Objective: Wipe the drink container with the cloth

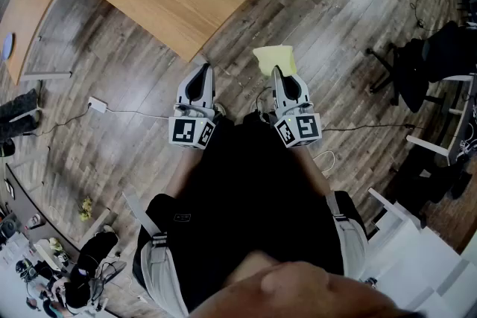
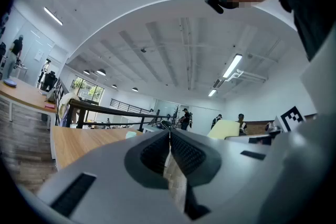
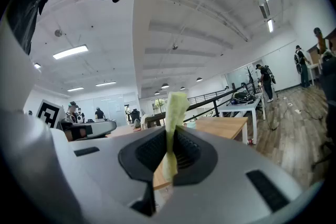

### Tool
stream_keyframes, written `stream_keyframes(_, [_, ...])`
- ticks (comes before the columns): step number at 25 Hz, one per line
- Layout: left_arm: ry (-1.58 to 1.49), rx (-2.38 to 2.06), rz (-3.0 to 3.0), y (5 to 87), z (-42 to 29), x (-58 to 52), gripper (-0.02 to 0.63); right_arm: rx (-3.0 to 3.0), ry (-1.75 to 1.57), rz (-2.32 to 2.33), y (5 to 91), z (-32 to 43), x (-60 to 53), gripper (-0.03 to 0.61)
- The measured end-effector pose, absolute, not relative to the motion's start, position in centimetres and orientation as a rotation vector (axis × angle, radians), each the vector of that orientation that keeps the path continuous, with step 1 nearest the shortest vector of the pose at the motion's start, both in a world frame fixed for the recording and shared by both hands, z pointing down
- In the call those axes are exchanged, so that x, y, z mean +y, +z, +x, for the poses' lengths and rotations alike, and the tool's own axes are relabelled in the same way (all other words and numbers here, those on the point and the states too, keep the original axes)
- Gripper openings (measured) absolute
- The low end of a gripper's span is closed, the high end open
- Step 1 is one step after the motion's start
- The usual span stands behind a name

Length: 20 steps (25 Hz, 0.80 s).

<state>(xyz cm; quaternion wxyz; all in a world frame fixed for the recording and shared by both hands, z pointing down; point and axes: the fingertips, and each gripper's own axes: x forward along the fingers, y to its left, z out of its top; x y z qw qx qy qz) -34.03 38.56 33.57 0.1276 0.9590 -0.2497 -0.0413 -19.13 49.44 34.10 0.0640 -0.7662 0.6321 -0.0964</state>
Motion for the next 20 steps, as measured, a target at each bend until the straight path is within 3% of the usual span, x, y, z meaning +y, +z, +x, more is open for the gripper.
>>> stream_keyframes(20, [-0.094, -0.690, 2.773, 34.9, -36.1, 36.7, 0.023, 1.911, -0.313, -2.315, 34.4, -21.3, 47.2, 0.041])
